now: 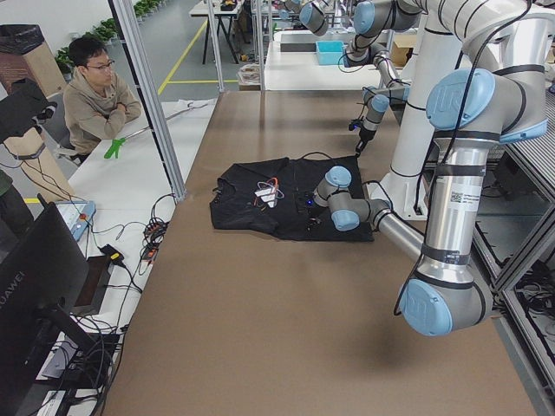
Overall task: Fold clothes
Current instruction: 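Move both grippers to the hem corners nearest the robot and grasp them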
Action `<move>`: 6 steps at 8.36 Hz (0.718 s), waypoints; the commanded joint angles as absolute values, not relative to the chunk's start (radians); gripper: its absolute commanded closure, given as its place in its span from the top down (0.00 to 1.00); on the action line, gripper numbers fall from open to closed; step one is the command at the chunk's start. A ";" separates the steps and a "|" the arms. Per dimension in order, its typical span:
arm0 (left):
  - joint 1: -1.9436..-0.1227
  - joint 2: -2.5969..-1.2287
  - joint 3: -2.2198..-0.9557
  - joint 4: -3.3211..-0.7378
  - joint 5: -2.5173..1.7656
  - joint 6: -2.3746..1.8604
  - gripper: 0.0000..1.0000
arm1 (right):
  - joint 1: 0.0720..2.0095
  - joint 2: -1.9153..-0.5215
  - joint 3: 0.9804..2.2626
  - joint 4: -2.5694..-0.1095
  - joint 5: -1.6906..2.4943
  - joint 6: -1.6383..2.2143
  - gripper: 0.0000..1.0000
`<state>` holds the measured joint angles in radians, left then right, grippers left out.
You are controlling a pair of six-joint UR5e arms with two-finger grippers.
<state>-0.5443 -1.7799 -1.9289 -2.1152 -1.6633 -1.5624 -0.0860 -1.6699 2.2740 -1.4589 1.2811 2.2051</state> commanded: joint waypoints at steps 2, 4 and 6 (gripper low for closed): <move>-0.291 -1.558 -2.080 -2.115 -1.387 -1.734 1.00 | -0.155 -1.733 2.359 -1.463 1.278 2.209 0.00; -0.131 -1.470 -2.108 -2.114 -1.269 -1.836 1.00 | -0.175 -1.733 2.358 -1.463 1.273 2.212 0.00; 0.016 -1.456 -2.109 -2.114 -1.205 -1.916 1.00 | -0.176 -1.733 2.355 -1.463 1.273 2.212 0.00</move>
